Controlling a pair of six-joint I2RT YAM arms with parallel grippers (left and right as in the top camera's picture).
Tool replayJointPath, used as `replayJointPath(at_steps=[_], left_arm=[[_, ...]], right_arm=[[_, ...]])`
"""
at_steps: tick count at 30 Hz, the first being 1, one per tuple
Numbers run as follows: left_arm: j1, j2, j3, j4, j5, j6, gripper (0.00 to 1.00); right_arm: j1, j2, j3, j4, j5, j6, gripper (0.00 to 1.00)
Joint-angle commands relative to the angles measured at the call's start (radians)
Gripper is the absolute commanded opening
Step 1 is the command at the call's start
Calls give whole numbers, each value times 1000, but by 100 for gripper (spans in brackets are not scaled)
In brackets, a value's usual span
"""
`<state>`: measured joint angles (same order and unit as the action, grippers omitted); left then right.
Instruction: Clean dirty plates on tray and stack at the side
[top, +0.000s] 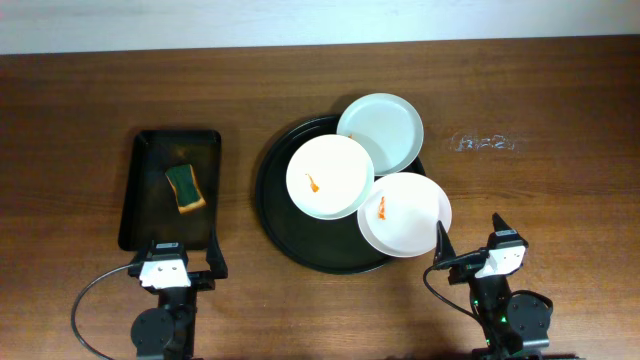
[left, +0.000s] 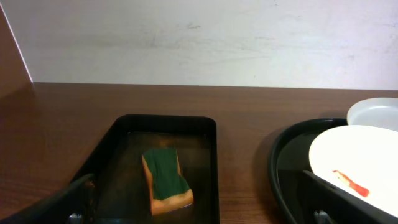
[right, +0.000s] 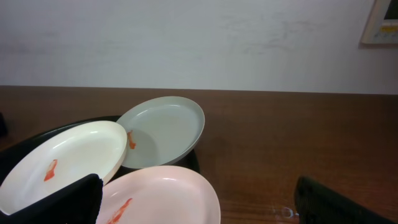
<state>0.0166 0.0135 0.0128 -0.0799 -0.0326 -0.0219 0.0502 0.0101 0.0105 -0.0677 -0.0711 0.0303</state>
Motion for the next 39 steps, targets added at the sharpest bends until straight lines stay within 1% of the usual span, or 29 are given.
replayJointPath(at_steps=[1,36,39], left_arm=[[6,-6,-4,-4,11,16,99],[6,-6,-4,-4,11,16,99],[6,-6,-4,-4,11,16,99]], right_arm=[[2,-6,-5,-4,5,8,99],[2,-6,-5,-3,-4,10,99],[2,-5,41,-31,-26,102,99]])
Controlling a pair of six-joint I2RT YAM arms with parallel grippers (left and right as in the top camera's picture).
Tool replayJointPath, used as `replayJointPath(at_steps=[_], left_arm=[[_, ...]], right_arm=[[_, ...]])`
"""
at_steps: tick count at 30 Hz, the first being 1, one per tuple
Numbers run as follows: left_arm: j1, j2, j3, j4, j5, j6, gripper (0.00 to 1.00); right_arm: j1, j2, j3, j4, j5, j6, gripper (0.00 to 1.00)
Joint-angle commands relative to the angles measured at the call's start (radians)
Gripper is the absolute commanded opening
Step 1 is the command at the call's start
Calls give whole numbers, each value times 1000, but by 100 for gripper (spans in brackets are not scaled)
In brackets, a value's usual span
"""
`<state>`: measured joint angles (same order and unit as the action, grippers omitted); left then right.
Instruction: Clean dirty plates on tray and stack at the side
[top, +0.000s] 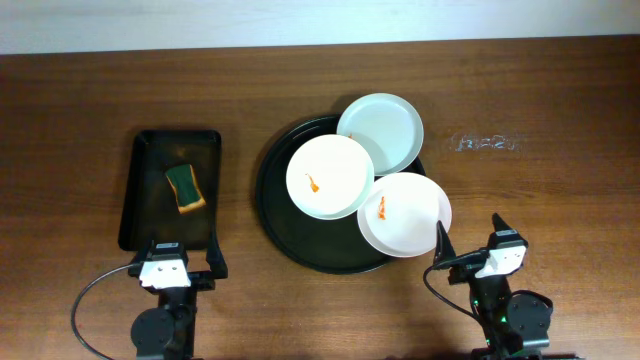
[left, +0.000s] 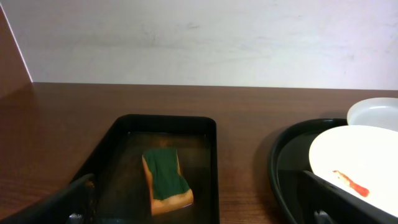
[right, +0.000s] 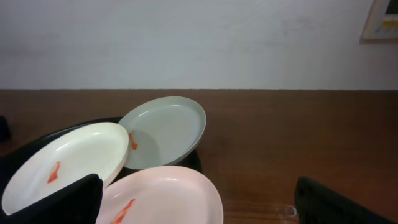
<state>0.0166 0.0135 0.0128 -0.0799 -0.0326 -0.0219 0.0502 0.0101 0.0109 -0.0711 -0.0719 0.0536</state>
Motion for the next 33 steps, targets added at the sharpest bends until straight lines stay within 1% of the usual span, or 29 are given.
replayJointPath(at_steps=[1,3,4,5,7,9,11,12,13,15,16,18,19,20,21,22,24,25,26,27,28,30,31,33], left_arm=[[6,-6,-4,-4,11,16,99],[6,-6,-4,-4,11,16,99],[6,-6,-4,-4,11,16,99],[6,-6,-4,-4,11,16,100],[6,-6,-4,-4,11,16,99],[6,-6,-4,-4,11,16,99],[6,-6,-4,-4,11,16,99],[6,-6,-4,-4,11,16,99],[6,-6,-4,-4,11,16,99],[6,-6,-4,-4,11,16,99],[6,-6,-4,-4,11,16,99],[6,-6,-4,-3,11,16,100],[6,-6,-4,-4,11,16,99],[6,-6,-4,-4,11,16,99],[6,-6,-4,-4,11,16,99],[6,-6,-4,-4,11,16,99],[6,-6,-4,-4,11,16,99],[6,-6,-4,-4,11,16,99],[6,-6,-4,-4,11,16,99],[6,-6,-4,-4,11,16,99],[6,-6,-4,-4,11,16,99],[6,-6,-4,-4,11,16,99],[6,-6,-4,-4,11,16,99],[6,-6,-4,-4,11,16,99]], right_arm=[[2,3,95,-60,-38,82,99],[2,42,229,-155,-35,83,99],[2,114,356,-232,-35,83,99],[2,158,417,-270,-35,82,99],[2,329,614,-395,-36,82,99],[2,554,855,-569,-58,70,99],[2,849,1189,-847,-78,56,99],[2,959,1315,-961,-78,56,99],[2,1121,1500,-1111,-89,56,99],[2,1303,1679,-1206,-161,56,99],[2,1397,1754,-1232,-237,52,99],[2,1519,1780,-1242,-402,52,99],[4,1573,1774,-1249,-436,52,99],[18,1630,1762,-1254,-431,52,99],[39,1682,1746,-1246,-410,52,96],[69,1733,1728,-1229,-383,52,87],[133,1812,1684,-1160,-360,52,82],[170,1844,1665,-1116,-347,53,76],[208,1873,1648,-1070,-312,65,72],[241,1898,1635,-1033,-249,108,70],[274,1918,1622,-1002,-161,163,71],[307,1934,1605,-956,-42,206,69],[318,1939,1599,-928,-16,207,68],[331,1949,1581,-876,-8,207,62]])
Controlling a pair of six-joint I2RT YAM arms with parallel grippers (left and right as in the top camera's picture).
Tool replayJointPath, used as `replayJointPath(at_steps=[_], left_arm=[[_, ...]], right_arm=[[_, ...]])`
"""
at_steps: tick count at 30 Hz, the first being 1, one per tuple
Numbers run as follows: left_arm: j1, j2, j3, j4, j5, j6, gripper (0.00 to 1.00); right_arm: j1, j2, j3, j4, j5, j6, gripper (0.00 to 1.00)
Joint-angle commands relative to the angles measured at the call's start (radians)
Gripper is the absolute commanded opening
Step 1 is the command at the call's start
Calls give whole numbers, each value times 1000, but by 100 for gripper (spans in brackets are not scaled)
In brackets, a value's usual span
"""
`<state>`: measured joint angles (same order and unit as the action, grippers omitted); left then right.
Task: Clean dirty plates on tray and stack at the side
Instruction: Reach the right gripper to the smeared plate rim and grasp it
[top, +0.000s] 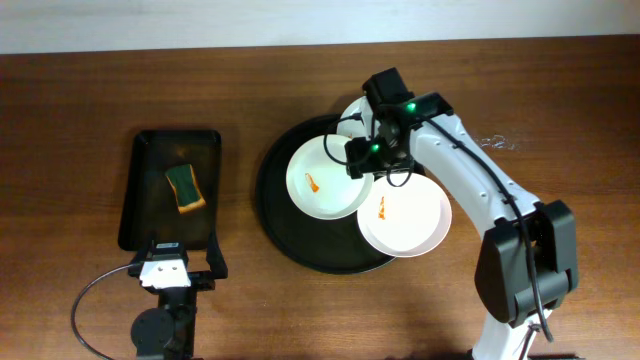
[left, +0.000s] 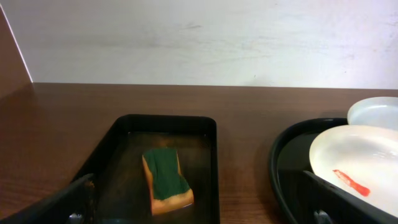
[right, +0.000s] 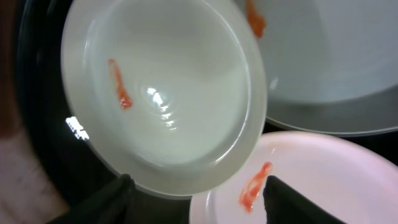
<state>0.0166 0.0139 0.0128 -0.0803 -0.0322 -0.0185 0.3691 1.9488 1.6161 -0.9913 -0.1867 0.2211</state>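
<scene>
Three white plates lie overlapping on the round black tray (top: 290, 235). The middle plate (top: 322, 180) carries a red smear, and so does the front right plate (top: 410, 218). The back plate (right: 336, 62) is largely under my right arm in the overhead view and has a red mark at its edge. My right gripper (top: 364, 158) hangs open, pointing down, over the spot where the middle plate's rim meets the front plate (right: 311, 180). A green and yellow sponge (top: 185, 188) lies in the rectangular black tray (top: 140, 215). My left gripper (top: 172, 262) rests open at the table's front edge.
The rectangular tray holds only the sponge and looks wet. Faint clear marks (top: 500, 142) lie on the wood right of the round tray. A pale wall (left: 199, 37) runs behind the table's far edge.
My right arm has left its rest at the front edge and now reaches over the round tray, gripper open above the middle plate's rim. Plates, sponge and left arm have not moved.
At both earlier moments the two arms rested at the front edge with grippers open, the plates on the round tray and the sponge in its tray. Now the right gripper is open above the plates and holds nothing.
</scene>
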Motion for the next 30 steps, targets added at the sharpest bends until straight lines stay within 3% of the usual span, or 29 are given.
replayJointPath(at_steps=[1,8,10,14,25,27,30], left_arm=[[6,-7,-4,-3,11,12,99],[6,-7,-4,-3,11,12,99],[6,-7,-4,-3,11,12,99],[6,-7,-4,-3,11,12,99],[6,-7,-4,-3,11,12,99],[6,-7,-4,-3,11,12,99],[6,-7,-4,-3,11,12,99]], right_arm=[[13,11,-44,65,111,43,57],[11,23,-241,349,122,50,49],[11,23,-244,353,158,50,48],[11,23,-244,327,173,50,30],[11,24,-267,361,173,50,25],[11,24,-267,367,173,50,15],[11,24,-274,370,174,49,13]])
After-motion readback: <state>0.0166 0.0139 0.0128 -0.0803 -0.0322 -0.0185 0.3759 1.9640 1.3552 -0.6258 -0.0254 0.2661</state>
